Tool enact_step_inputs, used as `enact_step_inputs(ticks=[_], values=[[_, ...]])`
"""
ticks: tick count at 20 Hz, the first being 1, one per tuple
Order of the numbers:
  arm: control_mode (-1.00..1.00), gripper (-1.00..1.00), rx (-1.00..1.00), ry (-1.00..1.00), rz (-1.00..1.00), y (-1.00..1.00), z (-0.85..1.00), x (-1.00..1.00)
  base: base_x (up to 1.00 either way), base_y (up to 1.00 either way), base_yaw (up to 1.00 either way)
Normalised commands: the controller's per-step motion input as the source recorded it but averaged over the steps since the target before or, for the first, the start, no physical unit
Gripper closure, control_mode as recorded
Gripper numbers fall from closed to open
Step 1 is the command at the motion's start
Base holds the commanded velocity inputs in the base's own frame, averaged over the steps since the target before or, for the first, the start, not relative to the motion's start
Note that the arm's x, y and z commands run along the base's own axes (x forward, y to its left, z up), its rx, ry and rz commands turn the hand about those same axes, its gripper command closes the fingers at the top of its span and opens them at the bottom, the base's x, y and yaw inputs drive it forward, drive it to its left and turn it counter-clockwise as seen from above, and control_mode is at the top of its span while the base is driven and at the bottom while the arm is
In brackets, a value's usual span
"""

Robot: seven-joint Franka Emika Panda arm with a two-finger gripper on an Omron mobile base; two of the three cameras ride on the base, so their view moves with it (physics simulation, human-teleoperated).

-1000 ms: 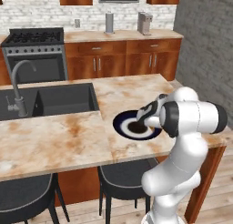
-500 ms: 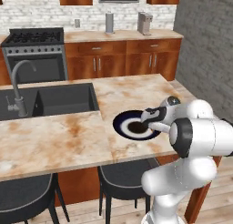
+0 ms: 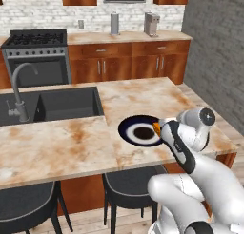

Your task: Take the cheese, steak, and lime from the fridge and place them on the plate on the dining counter to create an appetizer plate.

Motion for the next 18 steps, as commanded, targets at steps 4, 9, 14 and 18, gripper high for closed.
enact_step_inputs(ticks=[4,9,14,18], values=[[-1.00,-1.00,0.00,-0.02,0.00,0.05,1.00,-0.60,0.00,0.00,0.00],[-1.00,-1.00,0.00,0.08,0.00,0.14,1.00,-0.58,0.00,0.00,0.00],[-1.00,-1.00,0.00,0.41,-0.01,0.13,1.00,-0.55,0.00,0.00,0.00],[-1.00,-1.00,0.00,0.33,0.00,0.17,0.77,-0.63,0.00,0.00,0.00]])
